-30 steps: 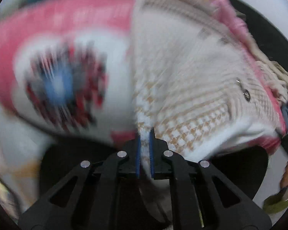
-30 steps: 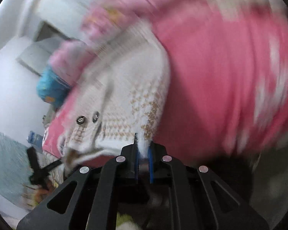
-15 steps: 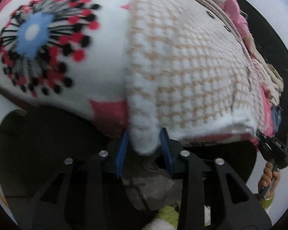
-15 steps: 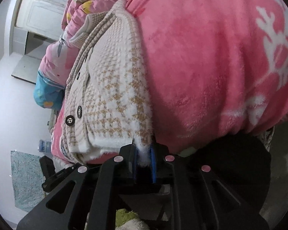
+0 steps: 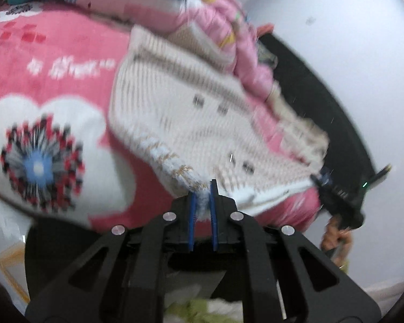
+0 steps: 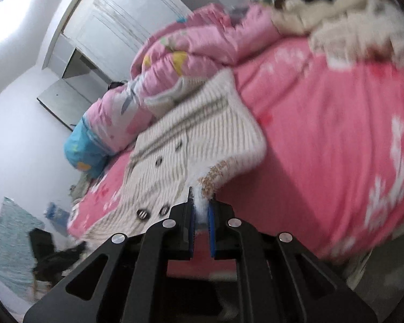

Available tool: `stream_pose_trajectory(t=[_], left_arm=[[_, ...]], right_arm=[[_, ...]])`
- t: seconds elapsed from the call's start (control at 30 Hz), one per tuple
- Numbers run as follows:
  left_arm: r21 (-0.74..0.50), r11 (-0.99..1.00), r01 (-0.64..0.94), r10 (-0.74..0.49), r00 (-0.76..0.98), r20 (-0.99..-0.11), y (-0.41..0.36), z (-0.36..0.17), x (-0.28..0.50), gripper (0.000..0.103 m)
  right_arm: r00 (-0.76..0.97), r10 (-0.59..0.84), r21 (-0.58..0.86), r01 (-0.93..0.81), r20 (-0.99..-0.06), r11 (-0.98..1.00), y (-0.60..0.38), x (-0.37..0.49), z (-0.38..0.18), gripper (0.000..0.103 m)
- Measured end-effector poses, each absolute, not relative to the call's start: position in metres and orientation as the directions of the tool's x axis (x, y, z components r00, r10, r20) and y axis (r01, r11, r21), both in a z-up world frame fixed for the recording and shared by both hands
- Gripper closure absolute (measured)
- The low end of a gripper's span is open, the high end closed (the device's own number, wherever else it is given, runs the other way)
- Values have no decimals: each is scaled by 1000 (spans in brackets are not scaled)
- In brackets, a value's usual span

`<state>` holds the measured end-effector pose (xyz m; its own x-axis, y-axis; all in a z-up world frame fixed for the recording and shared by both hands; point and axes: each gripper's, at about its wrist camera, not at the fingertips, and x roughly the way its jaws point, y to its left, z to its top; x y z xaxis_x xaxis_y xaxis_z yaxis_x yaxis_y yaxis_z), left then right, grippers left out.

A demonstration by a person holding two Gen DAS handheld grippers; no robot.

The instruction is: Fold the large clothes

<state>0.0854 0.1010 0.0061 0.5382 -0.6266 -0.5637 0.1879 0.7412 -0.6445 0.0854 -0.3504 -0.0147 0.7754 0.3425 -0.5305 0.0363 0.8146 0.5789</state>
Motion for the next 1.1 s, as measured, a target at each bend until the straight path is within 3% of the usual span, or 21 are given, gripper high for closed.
stream_pose_trajectory(t=[0.13,0.27,0.5,0.6,0.67,0.7,0.73,0.77,0.8,1.0,1.1], left_arm=[[-664,730,161,-608,597,-524,111,20,141,94],[-637,760,124,-557,630,-542,112,18,199,94],[-543,839,31,-444,616,-651,111,-26,279,91],[-528,849,4,-431,582,-690,111,-47,294,91],[-555,832,-5,-448,583,-677,116,-50,295,87],[-568,823,-7,-453,594,-664,121,-48,293,83],[-556,831,-22,-427,616,-662,125,-44,289,64],[-528,848,-48,-373,653,-659,131,-36,282,51],[-518,853,-57,-345,683,-643,137,-28,275,51],[-555,831,-38,-381,688,-618,145,-8,228,51],[-611,792,0,-474,631,-614,127,-20,200,51]], right_arm=[[795,344,569,2,-499,822,-347,133,5,95],[797,365,586,-17,-481,810,-347,188,8,95],[728,420,662,62,-542,747,-358,290,-61,93],[648,460,684,131,-607,718,-364,315,-103,85],[635,513,736,134,-578,664,-370,315,-116,84],[647,527,759,126,-550,638,-376,308,-114,77],[661,523,766,123,-538,631,-379,302,-109,70],[679,514,769,118,-524,628,-384,294,-104,53],[701,504,773,107,-504,626,-390,284,-97,45],[718,490,773,106,-495,626,-412,219,-76,45],[683,517,778,121,-516,617,-409,185,-86,45]])
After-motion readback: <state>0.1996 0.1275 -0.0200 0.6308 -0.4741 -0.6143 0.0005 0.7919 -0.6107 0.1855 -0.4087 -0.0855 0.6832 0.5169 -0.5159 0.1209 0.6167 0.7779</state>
